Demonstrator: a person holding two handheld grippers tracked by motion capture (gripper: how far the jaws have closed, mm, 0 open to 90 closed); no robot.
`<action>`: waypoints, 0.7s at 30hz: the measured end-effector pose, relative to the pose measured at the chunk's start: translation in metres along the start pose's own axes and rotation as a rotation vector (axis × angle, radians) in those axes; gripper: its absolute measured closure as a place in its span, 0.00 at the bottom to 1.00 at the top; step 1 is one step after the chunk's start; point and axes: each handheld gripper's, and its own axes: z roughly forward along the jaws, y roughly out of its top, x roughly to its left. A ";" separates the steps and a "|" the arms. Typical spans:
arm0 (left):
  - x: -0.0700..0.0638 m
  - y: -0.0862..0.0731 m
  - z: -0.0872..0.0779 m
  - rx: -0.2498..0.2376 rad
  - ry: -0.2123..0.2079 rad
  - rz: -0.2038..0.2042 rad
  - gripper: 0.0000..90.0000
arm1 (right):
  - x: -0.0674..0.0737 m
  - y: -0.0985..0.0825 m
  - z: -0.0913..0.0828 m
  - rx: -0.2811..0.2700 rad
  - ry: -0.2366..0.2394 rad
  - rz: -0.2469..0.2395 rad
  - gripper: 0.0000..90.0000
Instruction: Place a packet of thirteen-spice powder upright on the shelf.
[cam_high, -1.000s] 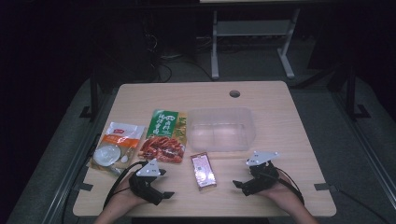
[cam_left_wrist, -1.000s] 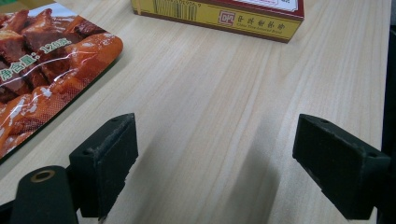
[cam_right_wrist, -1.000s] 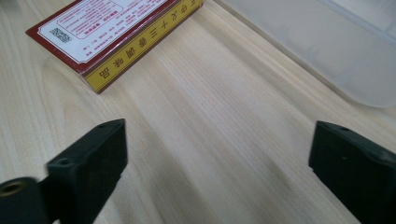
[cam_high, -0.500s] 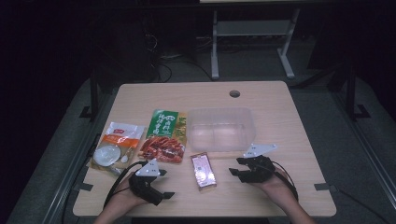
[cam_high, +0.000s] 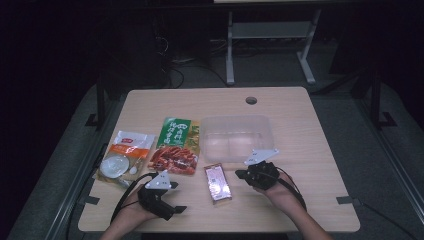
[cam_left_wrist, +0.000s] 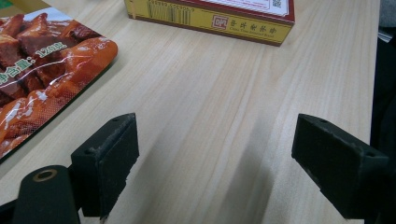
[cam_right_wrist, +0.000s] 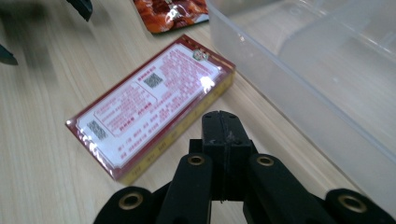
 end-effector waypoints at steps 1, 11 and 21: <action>0.000 0.000 0.000 -0.004 0.000 0.002 0.16 | 0.001 0.002 0.002 -0.004 0.004 -0.003 1.00; -0.001 -0.001 0.000 -0.003 -0.001 0.006 0.16 | 0.007 0.019 0.030 0.014 -0.014 -0.023 1.00; -0.001 -0.001 -0.001 -0.006 -0.007 0.007 0.16 | 0.003 0.028 0.056 0.039 -0.064 -0.038 1.00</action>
